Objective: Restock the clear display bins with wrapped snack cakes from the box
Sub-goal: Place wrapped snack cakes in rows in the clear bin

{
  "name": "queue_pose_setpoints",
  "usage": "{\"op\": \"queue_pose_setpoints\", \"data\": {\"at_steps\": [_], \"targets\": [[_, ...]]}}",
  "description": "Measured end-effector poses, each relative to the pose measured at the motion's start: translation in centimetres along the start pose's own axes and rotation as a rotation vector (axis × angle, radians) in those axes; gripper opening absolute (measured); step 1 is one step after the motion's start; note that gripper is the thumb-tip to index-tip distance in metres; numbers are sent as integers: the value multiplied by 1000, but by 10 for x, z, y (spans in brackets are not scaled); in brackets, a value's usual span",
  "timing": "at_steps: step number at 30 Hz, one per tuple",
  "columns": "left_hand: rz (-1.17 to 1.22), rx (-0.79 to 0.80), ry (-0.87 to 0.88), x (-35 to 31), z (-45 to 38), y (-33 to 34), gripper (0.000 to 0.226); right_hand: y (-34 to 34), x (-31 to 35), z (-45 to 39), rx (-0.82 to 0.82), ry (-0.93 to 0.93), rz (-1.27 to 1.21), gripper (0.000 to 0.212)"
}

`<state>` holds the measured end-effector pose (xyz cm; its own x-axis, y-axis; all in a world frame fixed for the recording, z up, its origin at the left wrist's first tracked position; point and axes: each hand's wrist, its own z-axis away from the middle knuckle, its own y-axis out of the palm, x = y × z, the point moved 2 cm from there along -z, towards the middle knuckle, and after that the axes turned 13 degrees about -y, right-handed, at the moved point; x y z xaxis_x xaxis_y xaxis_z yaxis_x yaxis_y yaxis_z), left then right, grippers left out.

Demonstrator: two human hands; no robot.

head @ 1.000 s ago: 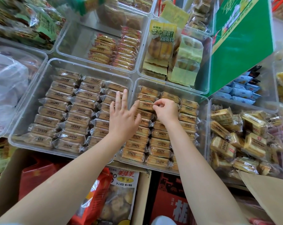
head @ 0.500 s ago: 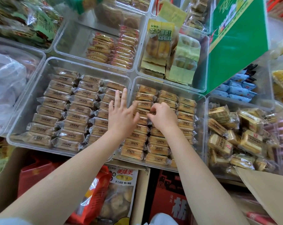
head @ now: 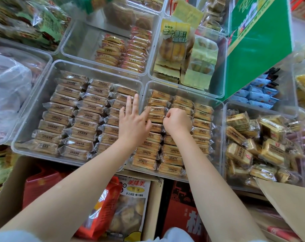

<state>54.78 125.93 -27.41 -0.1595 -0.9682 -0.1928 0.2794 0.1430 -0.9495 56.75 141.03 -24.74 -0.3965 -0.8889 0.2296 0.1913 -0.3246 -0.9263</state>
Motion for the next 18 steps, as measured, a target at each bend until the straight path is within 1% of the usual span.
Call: {"op": "queue_pose_setpoints", "data": {"at_steps": [2, 4, 6, 8, 10, 12, 16, 18], "targets": [[54, -13, 10, 1, 2, -1, 49, 0, 0, 1, 33, 17, 30, 13], [132, -64, 28, 2, 5, -1, 45, -2, -1, 4, 11, -10, 14, 15], [181, -144, 47, 3, 8, 1, 38, -4, -1, 7, -65, -102, -76, 15], [195, -183, 52, 5, 10, 2, 27, -4, 2, 10, -102, -222, -142, 22], [175, -156, 47, 5, 9, 2, 25, -1, 2, 10, -39, -258, -81, 36], [153, -118, 50, 4, 9, 3, 29, 2, -1, 10, 2, -212, -15, 41], [189, -116, 67, 5, 8, 3, 28, 3, -1, 8, -46, -199, 31, 35], [184, -118, 73, 5, 8, 3, 31, 1, 1, 5, -84, -230, 19, 42]]}}
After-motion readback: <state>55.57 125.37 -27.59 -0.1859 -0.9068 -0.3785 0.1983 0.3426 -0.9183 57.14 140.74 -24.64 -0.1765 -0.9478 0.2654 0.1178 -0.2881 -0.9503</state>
